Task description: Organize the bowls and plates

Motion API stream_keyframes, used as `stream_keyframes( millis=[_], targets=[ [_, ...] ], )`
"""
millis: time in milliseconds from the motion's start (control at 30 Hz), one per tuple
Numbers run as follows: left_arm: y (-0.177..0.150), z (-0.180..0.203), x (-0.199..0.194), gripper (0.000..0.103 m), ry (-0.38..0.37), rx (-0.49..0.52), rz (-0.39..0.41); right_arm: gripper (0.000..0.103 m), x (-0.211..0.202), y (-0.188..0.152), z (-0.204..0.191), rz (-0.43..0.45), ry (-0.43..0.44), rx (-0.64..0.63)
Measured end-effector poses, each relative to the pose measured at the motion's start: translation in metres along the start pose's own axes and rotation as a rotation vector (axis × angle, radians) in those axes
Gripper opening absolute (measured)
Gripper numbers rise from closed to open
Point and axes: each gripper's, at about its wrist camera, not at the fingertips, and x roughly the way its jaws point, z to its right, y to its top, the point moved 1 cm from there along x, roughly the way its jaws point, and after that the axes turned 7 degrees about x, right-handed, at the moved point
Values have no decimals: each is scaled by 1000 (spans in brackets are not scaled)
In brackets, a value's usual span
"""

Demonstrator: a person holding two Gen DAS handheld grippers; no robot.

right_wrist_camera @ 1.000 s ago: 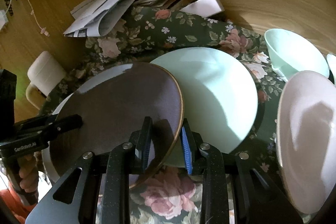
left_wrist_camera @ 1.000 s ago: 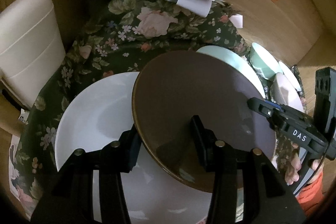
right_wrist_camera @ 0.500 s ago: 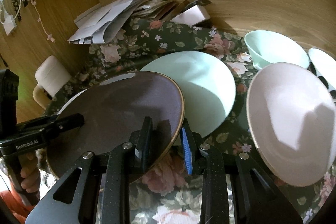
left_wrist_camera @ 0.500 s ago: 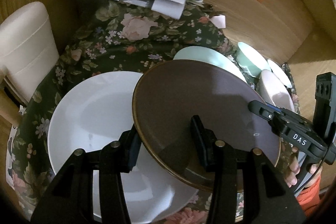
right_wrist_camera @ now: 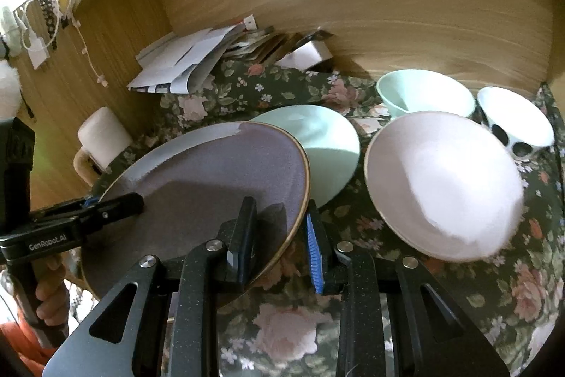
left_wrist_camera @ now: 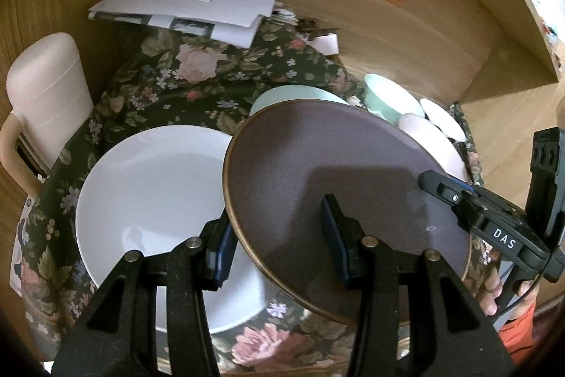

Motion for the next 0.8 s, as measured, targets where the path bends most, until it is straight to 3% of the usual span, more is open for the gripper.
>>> stream_keyframes(
  millis=[800],
  targets=[
    [-28, 59, -22, 45, -31, 74, 11, 24, -61, -34, 32, 64, -23, 61]
  ],
)
